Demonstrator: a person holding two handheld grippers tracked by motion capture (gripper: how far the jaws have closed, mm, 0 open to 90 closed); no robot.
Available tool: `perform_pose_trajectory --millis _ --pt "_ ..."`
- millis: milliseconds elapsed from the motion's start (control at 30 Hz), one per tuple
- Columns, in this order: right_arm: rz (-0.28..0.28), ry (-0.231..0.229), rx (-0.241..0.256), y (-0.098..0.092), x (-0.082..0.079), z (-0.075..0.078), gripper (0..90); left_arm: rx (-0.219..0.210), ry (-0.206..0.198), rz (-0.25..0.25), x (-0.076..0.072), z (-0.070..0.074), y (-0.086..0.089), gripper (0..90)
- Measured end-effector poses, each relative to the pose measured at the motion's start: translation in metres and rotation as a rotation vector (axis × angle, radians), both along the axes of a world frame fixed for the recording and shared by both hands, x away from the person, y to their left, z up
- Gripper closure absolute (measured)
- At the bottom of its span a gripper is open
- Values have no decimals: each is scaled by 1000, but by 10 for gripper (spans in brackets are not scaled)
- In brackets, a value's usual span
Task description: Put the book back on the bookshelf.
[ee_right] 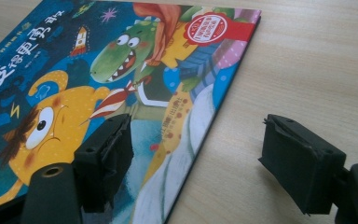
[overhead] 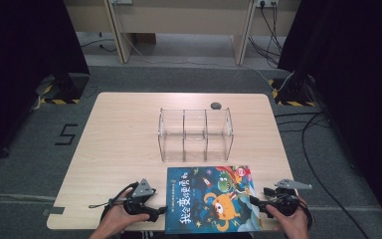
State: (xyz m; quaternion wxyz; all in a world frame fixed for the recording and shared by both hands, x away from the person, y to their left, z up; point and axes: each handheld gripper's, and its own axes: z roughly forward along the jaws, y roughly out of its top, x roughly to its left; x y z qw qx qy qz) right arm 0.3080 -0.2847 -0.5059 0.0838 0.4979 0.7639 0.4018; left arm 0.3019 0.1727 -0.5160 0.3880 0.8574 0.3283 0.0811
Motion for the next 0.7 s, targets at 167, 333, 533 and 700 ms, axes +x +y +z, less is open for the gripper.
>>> perform_pose_trajectory --millis 167,333,533,700 --pt "-3 24 19 2 2 -3 253 -17 17 -18 -1 1 -4 327" --pt "8 29 30 6 4 -4 261 -69 37 -53 -2 -1 -18 336" --pt "-16 38 104 7 8 -7 255 -35 19 -53 -5 0 -38 300" --pt "-78 51 190 4 13 -10 221 -40 27 -48 -5 0 -39 309"
